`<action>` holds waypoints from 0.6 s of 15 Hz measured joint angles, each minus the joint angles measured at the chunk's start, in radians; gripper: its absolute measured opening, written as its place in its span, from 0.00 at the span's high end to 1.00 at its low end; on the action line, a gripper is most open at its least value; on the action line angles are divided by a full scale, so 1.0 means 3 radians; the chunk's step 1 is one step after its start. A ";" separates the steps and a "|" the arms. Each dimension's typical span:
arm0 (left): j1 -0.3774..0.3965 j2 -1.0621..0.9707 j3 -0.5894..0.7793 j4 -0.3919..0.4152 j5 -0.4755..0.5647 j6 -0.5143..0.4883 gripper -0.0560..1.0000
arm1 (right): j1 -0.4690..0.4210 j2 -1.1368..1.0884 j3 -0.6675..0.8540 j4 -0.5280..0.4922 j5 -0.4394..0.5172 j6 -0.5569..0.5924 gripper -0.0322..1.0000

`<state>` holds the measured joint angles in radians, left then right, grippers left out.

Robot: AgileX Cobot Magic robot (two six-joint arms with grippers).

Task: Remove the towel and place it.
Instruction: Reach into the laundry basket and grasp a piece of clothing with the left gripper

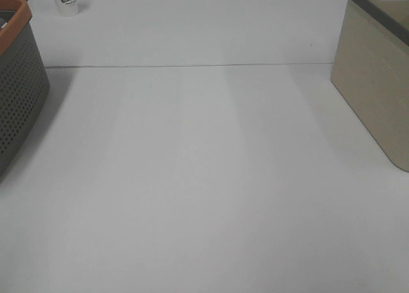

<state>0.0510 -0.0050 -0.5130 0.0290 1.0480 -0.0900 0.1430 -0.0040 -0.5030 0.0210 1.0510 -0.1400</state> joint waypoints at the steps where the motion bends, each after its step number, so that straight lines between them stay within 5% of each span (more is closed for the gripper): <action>1: 0.0000 0.0000 0.0000 0.0000 0.0000 0.0000 0.03 | 0.0000 0.0000 0.0000 0.0000 0.0000 0.0010 0.20; 9: 0.0000 0.0000 0.0000 -0.0003 0.0000 0.0017 0.03 | 0.0000 0.0000 0.0000 -0.0027 0.0000 0.0117 0.20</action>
<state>0.0510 -0.0050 -0.5130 0.0280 1.0480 -0.0850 0.1430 -0.0040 -0.5030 0.0130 1.0510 -0.1050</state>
